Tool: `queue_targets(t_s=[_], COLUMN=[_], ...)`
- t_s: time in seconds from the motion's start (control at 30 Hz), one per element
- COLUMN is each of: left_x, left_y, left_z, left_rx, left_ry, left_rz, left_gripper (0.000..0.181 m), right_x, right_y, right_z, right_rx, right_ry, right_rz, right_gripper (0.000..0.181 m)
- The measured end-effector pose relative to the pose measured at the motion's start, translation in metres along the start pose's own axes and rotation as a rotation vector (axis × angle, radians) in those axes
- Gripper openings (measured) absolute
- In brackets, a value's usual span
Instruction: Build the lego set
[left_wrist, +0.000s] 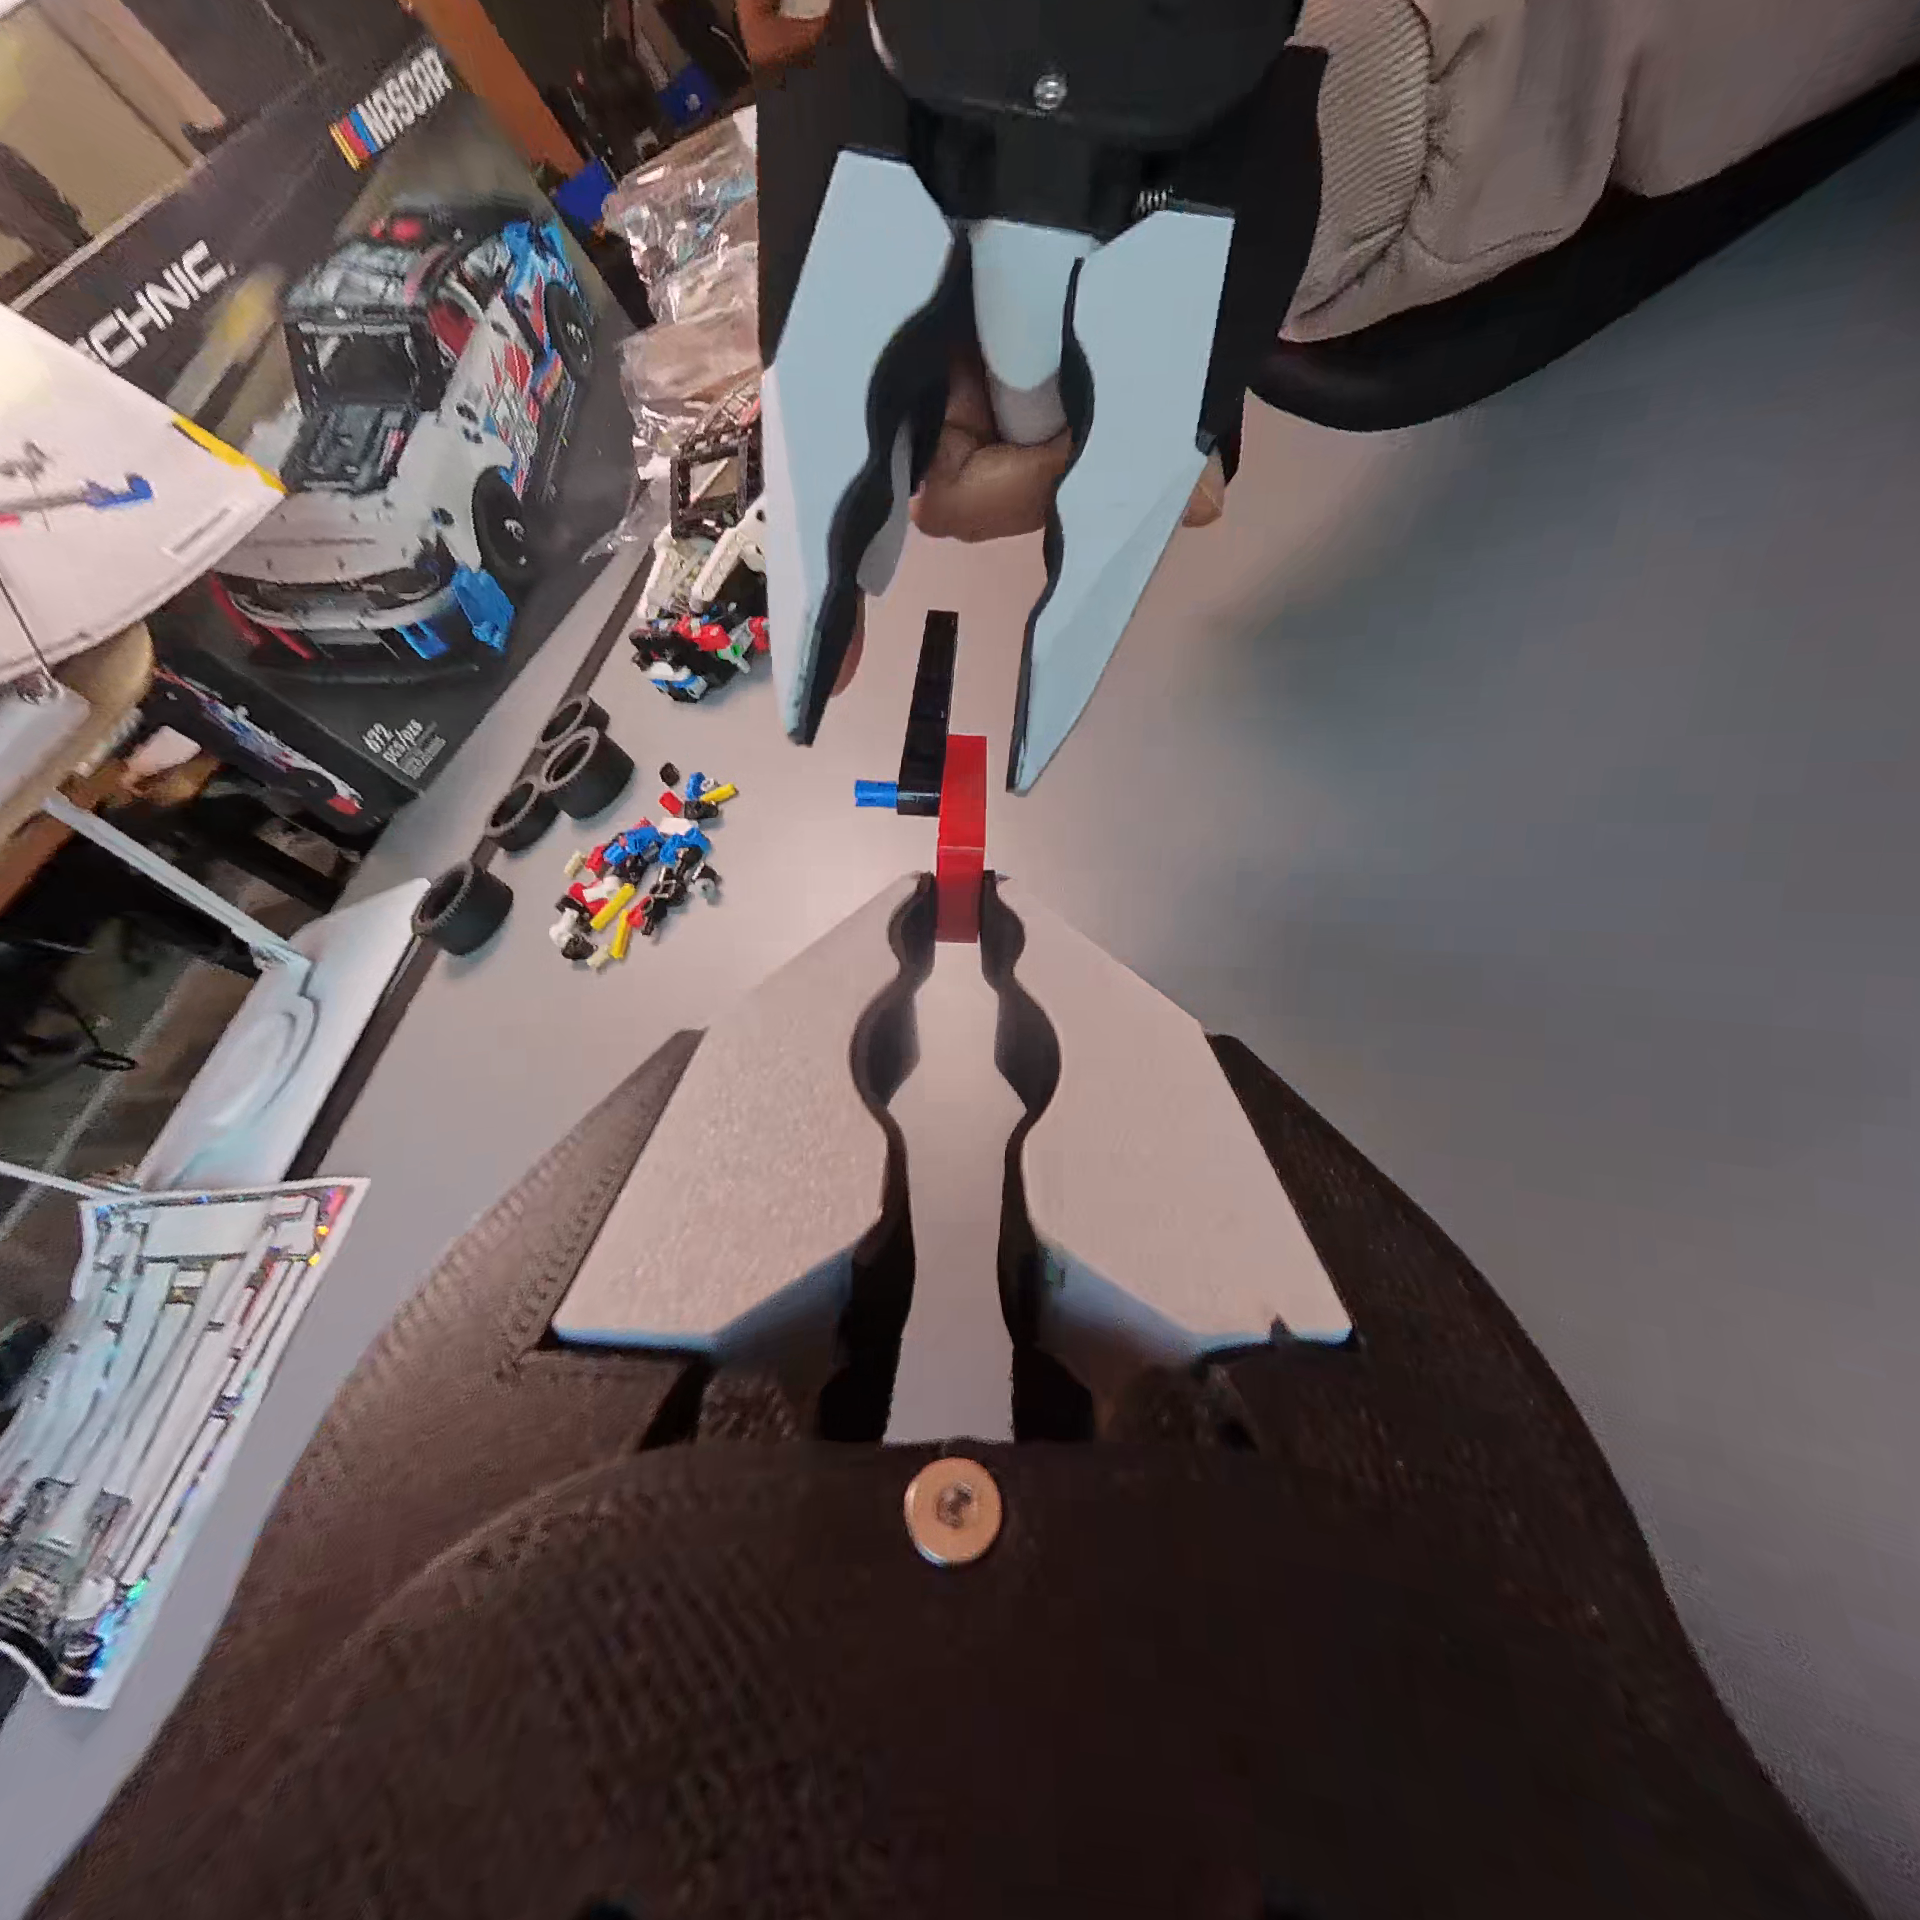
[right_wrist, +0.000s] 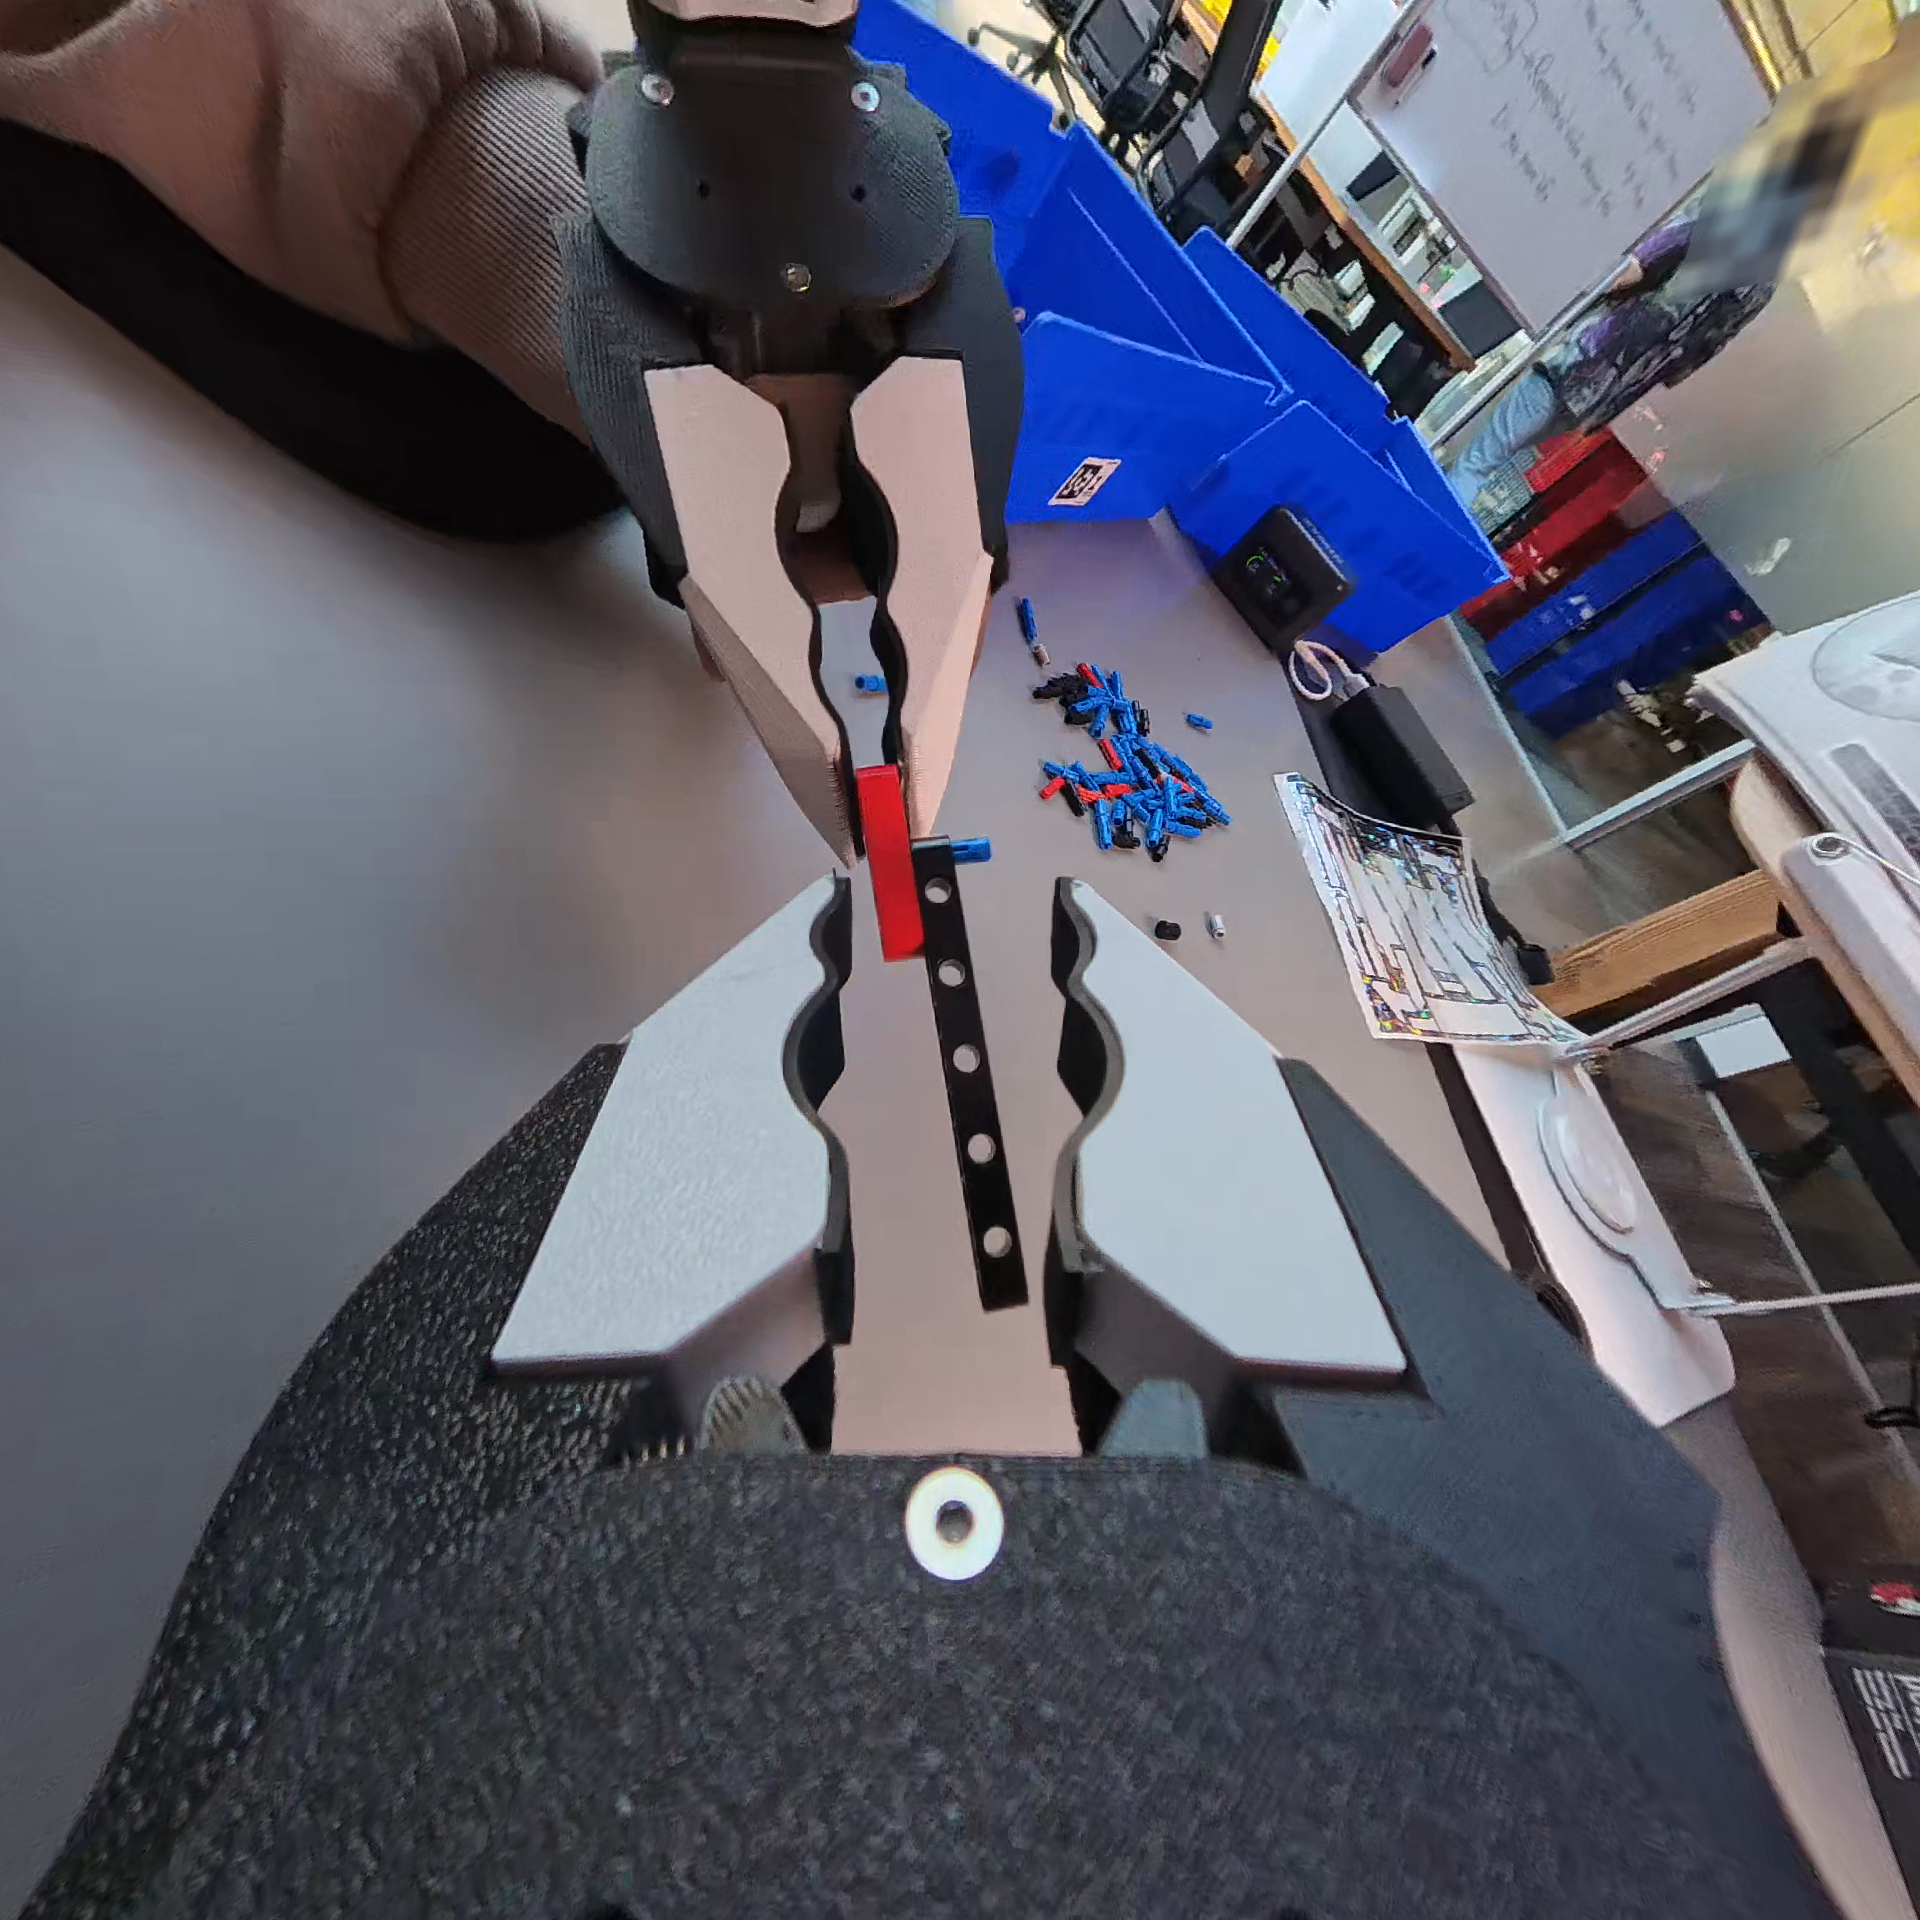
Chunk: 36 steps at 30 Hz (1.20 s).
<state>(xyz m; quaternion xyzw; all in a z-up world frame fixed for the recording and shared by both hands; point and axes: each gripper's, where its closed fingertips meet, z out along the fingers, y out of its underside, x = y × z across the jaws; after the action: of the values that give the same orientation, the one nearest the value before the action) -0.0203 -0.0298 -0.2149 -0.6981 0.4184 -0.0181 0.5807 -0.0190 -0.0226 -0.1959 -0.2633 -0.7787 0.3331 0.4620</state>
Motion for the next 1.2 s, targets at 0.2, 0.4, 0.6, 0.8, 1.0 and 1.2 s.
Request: queue_targets(t_s=[0.2, 0.4, 0.6, 0.8, 1.0, 1.2], left_x=[0.003, 0.000, -0.002, -0.004, 0.000, 0.000], left_y=[-0.006, 0.007, -0.012, -0.011, -0.015, 0.010], left_z=[0.005, 0.011, 0.008, 0.003, 0.001, 0.015], left_rx=[0.023, 0.029, 0.153, 0.144, 0.180, 0.006], left_ry=[-0.028, 0.126, 0.288, 0.174, 0.177, 0.108], left_rz=[0.061, -0.498, -0.818, -0.521, -0.431, -0.381], left_gripper=[0.007, 0.057, 0.024, 0.024, 0.024, 0.041], right_x=[-0.010, 0.007, 0.011, 0.000, -0.009, -0.021], right_y=[0.011, 0.018, -0.001, 0.001, 0.010, 0.041], right_z=[0.004, 0.006, 0.006, 0.006, -0.001, -0.004], right_rx=[-0.104, -0.164, -0.117, -0.066, -0.031, -0.191], right_ry=[0.002, 0.189, 0.330, 0.205, -0.021, -0.154], right_rz=[-0.102, -0.412, -0.657, -0.452, -0.030, 0.089], right_gripper=[0.015, 0.016, 0.015, 0.019, 0.010, 0.007])
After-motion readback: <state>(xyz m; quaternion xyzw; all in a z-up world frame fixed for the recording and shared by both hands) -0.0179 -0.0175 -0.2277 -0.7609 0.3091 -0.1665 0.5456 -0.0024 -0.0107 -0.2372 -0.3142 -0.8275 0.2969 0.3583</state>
